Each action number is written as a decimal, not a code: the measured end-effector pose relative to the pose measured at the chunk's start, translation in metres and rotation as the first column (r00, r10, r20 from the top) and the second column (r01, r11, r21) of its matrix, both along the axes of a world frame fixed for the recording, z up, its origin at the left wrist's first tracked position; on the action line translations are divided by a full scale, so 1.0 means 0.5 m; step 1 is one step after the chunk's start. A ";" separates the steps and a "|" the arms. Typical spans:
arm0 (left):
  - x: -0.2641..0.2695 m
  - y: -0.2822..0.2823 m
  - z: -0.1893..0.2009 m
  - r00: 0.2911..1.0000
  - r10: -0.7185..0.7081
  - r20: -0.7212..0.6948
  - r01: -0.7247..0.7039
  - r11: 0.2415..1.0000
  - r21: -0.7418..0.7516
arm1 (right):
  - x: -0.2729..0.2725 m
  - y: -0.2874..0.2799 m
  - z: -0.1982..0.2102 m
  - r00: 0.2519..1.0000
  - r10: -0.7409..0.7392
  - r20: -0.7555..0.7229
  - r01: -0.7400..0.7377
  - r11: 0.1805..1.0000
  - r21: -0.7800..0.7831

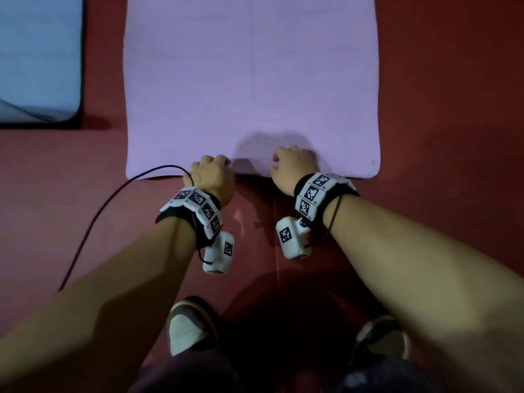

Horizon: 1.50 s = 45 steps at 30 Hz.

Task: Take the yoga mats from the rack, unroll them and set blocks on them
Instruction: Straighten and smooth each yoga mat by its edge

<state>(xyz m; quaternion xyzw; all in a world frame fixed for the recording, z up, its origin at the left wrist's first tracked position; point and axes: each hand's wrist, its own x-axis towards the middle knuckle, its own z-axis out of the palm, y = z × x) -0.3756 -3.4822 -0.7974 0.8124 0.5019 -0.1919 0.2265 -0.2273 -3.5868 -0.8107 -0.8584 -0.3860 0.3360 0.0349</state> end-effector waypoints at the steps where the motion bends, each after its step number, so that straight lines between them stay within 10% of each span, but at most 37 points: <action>1: -0.004 0.002 0.024 1.000 -0.009 0.006 0.009 0.999 -0.035 | -0.004 -0.005 0.027 1.000 -0.017 -0.023 0.018 1.000 0.017; 10: 0.051 -0.018 0.332 0.998 -0.047 0.052 0.055 0.985 -0.163 | 0.021 -0.060 0.340 0.948 -0.178 -0.263 0.220 0.965 0.141; 19: 0.187 -0.064 0.823 0.964 0.141 0.225 -0.089 0.970 -0.226 | 0.151 -0.112 0.839 0.740 -0.441 -0.507 0.582 0.797 0.157; 31: 0.435 -0.190 1.591 0.534 0.512 0.673 -0.264 0.857 -0.442 | 0.381 -0.253 1.608 0.643 -0.451 -0.619 0.753 0.522 0.401; 45: 0.821 -0.115 1.778 0.371 0.487 0.791 -0.150 0.872 -0.466 | 0.750 -0.181 1.820 0.637 -0.417 -0.648 0.769 0.392 0.504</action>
